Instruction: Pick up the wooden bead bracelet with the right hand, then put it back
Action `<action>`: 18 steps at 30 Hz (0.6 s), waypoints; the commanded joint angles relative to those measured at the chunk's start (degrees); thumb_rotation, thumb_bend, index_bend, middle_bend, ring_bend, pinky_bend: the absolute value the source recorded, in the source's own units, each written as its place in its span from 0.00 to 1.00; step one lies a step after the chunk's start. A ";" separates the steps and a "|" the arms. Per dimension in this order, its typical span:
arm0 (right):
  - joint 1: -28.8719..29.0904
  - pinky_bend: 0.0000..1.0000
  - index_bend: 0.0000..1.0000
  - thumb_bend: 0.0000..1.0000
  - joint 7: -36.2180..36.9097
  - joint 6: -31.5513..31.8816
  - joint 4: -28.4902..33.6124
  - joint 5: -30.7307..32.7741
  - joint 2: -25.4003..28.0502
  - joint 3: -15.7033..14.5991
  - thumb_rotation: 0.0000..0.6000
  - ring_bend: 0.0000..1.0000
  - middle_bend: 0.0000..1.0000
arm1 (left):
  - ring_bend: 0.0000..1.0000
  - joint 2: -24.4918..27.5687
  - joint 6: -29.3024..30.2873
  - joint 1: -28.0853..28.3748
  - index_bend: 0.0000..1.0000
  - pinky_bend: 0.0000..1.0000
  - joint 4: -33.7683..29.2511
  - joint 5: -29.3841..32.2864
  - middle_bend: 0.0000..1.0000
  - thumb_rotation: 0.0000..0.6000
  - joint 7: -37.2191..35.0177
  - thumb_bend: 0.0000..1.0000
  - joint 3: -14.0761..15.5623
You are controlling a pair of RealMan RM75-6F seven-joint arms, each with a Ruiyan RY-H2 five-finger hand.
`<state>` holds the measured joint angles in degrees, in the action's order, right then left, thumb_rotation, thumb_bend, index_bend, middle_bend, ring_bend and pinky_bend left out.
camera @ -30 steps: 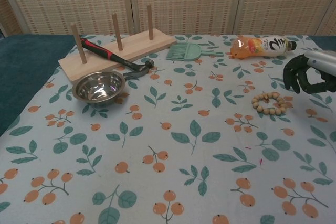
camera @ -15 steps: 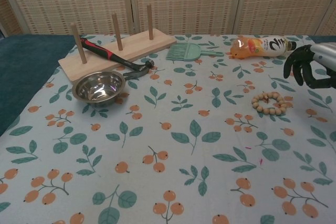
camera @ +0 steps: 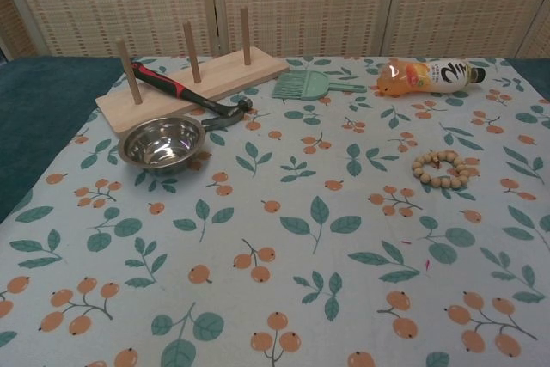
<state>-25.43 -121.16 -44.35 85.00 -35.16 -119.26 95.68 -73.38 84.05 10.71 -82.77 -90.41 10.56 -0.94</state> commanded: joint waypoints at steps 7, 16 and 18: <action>-13.19 0.00 0.00 0.24 4.01 6.70 10.46 -1.87 -0.87 0.01 0.82 0.00 0.00 | 0.00 -0.15 1.25 -0.05 0.00 0.19 0.63 -1.38 0.00 1.00 -1.15 0.44 0.01; -11.15 0.00 0.00 0.24 5.09 6.22 9.34 -2.67 -0.55 1.16 0.82 0.00 0.00 | 0.00 -0.45 0.40 0.05 0.00 0.19 1.00 -0.60 0.00 1.00 -0.35 0.44 -0.11; -10.69 0.00 0.00 0.24 5.02 6.34 9.01 -2.96 -0.61 1.28 0.82 0.00 0.00 | 0.00 -0.46 0.40 0.06 0.00 0.19 1.08 -0.52 0.00 1.00 -0.32 0.44 -0.18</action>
<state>-36.26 -116.12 -38.05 94.12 -38.01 -119.84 96.89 -73.84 84.45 10.77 -81.69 -90.92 10.24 -1.12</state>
